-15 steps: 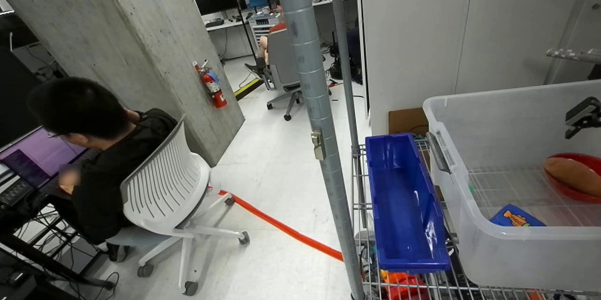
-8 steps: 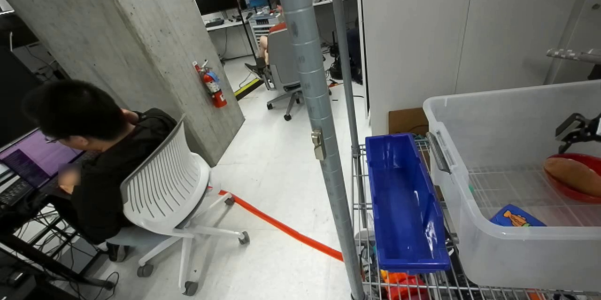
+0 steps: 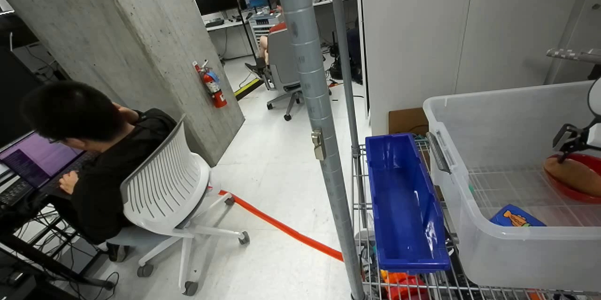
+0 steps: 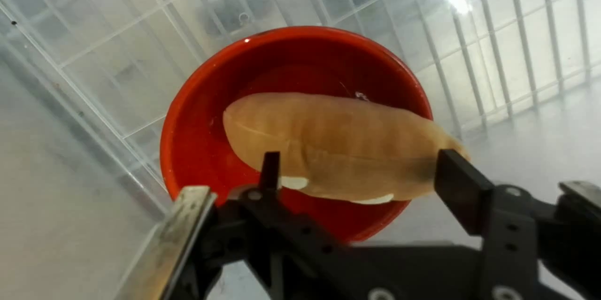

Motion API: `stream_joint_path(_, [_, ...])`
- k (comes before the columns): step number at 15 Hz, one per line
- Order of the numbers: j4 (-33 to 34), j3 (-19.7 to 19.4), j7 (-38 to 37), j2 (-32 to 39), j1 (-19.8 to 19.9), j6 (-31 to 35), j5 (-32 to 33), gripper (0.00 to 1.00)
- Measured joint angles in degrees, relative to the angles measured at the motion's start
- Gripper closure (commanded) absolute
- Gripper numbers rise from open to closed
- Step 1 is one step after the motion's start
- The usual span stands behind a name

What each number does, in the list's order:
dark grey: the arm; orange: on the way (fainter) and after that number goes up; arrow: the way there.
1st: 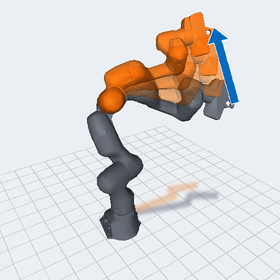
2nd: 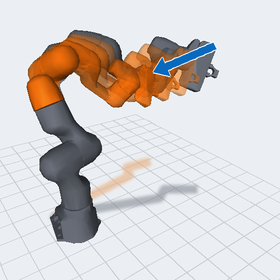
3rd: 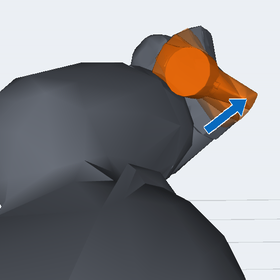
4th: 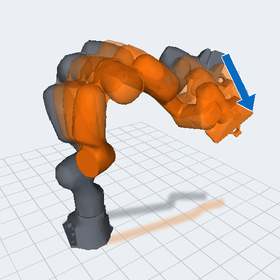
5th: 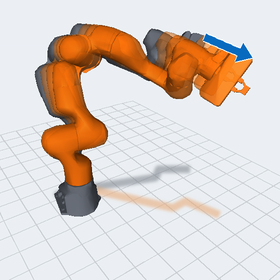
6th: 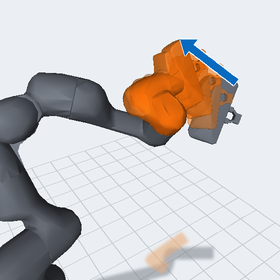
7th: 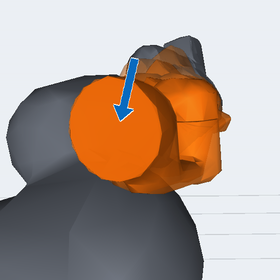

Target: Remove the bread from the red bowl

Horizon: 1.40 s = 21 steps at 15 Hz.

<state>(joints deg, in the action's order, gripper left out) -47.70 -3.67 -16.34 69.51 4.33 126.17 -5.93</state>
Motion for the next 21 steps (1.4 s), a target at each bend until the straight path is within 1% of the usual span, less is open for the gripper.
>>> stream_joint_path(4, [3.8,-0.4,-0.4,3.5,0.0,0.0,0.1,0.77])
stream_joint_path(6, [5.2,-0.5,-0.7,4.9,0.1,0.0,0.1,0.93])
stream_joint_path(7, [5.8,-0.5,-0.7,5.5,0.1,-0.1,0.1,0.98])
stream_joint_path(8, [6.1,-0.6,-0.7,5.9,0.1,-0.1,0.1,1.0])
stream_joint_path(15, [6.1,-0.6,-0.6,5.2,-0.1,-0.1,0.1,0.99])
stream_joint_path(18, [5.1,-1.2,-1.7,2.2,0.0,-0.4,0.1,0.99])
stream_joint_path(21, [1.8,-0.9,-1.9,-3.0,-0.1,-3.2,-0.2,0.99])
